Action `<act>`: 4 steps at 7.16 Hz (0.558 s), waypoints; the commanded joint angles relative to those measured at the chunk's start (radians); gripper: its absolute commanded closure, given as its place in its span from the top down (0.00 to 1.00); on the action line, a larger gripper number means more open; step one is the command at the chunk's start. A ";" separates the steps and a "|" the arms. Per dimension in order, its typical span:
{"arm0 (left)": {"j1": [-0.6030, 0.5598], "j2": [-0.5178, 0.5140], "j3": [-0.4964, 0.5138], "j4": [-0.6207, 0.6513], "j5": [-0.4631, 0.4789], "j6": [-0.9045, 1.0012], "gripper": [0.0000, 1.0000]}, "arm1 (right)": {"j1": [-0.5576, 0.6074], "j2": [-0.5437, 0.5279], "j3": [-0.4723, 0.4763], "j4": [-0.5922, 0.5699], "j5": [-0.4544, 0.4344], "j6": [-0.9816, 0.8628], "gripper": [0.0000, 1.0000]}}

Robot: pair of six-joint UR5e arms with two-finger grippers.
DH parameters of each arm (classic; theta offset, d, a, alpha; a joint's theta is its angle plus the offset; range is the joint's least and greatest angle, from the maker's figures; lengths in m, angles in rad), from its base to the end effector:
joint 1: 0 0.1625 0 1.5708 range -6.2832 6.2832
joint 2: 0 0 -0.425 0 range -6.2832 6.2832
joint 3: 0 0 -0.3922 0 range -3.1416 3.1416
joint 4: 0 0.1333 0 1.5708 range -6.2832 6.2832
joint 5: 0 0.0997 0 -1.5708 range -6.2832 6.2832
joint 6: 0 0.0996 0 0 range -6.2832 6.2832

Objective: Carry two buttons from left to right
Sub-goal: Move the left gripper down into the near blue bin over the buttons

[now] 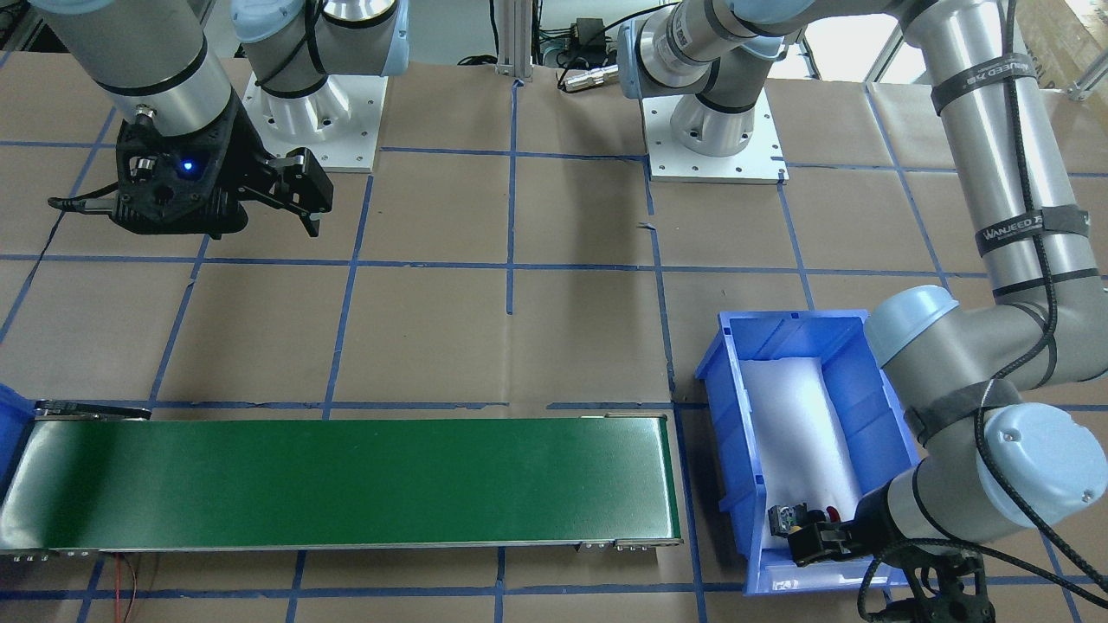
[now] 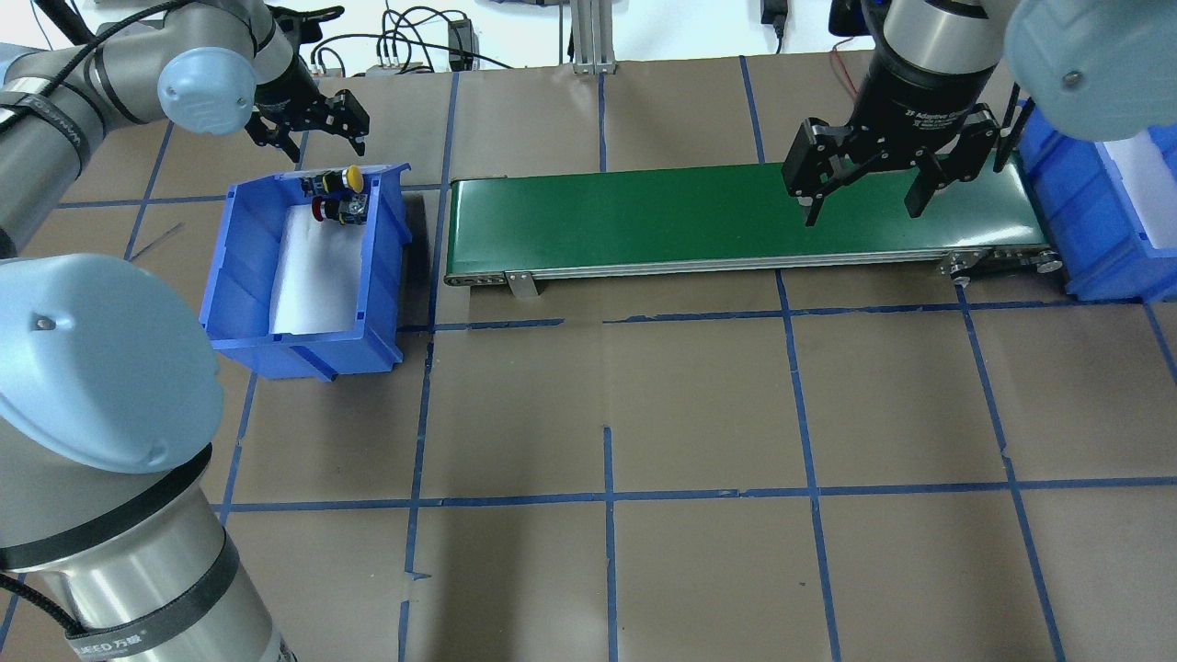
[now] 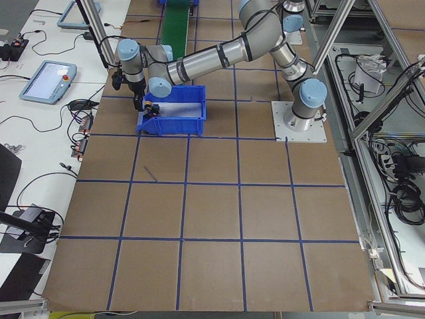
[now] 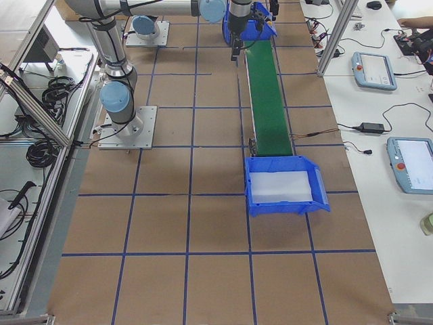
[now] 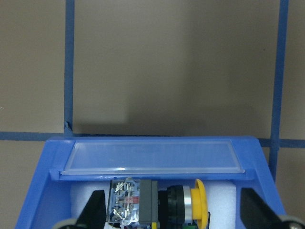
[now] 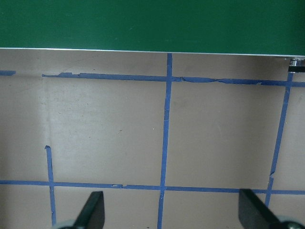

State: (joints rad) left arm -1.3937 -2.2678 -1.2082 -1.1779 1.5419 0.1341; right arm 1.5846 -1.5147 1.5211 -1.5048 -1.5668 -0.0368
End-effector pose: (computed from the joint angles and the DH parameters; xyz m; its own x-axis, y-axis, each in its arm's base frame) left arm -0.0022 -0.7609 0.2661 -0.9989 -0.0415 0.0208 -0.0427 0.9972 -0.0618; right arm 0.1407 -0.5064 0.4778 -0.9987 -0.0502 -0.0066 -0.0505 0.9961 0.0721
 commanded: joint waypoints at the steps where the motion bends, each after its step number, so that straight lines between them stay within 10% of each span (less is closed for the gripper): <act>1: 0.002 -0.004 -0.016 0.000 0.000 0.001 1.00 | 0.000 0.001 0.001 0.000 0.001 0.000 1.00; 4: 0.004 -0.002 -0.031 -0.002 0.001 0.001 1.00 | 0.000 0.001 0.001 0.000 -0.001 0.000 1.00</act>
State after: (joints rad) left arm -1.3907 -2.2709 -1.2359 -1.1791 1.5426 0.1350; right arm 1.5846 -1.5141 1.5217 -1.5048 -1.5672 -0.0368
